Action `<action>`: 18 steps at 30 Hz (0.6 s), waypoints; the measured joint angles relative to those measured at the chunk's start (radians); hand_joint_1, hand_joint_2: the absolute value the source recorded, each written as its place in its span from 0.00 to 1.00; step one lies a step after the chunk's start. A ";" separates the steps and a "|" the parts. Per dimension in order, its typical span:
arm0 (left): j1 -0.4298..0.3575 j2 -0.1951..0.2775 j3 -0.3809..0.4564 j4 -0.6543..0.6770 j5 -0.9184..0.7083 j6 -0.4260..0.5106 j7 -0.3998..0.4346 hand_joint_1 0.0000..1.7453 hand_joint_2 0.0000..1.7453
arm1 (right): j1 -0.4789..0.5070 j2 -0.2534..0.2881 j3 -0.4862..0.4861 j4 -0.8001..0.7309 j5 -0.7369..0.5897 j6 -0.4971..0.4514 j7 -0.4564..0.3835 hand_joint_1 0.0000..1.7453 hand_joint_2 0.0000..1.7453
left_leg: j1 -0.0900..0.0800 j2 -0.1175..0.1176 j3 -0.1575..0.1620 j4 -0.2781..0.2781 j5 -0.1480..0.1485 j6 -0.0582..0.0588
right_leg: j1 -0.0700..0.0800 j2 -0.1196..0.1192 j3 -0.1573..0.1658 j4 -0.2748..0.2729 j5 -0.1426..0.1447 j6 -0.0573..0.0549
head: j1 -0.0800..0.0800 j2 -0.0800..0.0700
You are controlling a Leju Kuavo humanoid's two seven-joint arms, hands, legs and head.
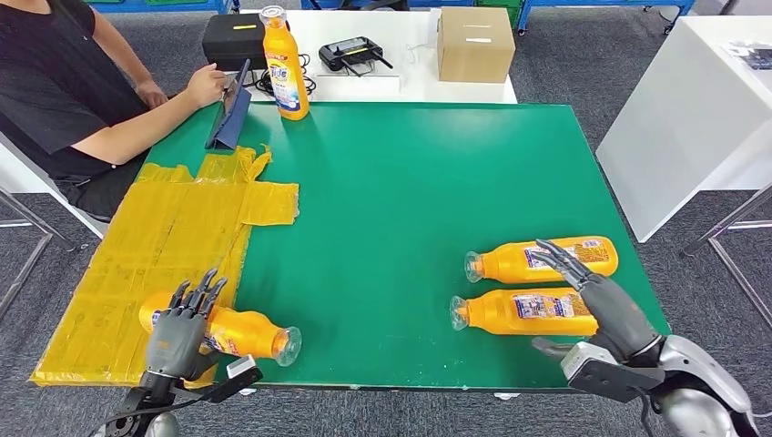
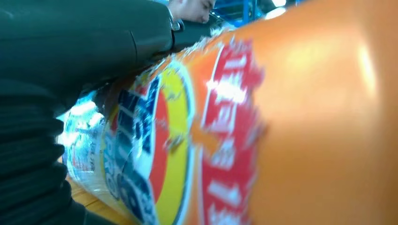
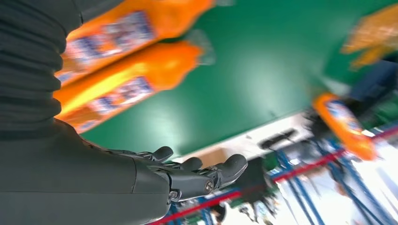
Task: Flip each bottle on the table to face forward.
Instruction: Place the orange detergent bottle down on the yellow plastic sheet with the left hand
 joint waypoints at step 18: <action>0.003 -0.127 0.146 -0.174 -0.025 0.071 -0.198 0.00 1.00 | -0.069 -0.051 0.081 0.149 0.094 -0.007 0.074 0.00 1.00 | 0.001 0.000 -0.002 0.000 0.000 0.000 | 0.001 0.000 -0.002 0.000 0.000 0.000 | 0.000 0.000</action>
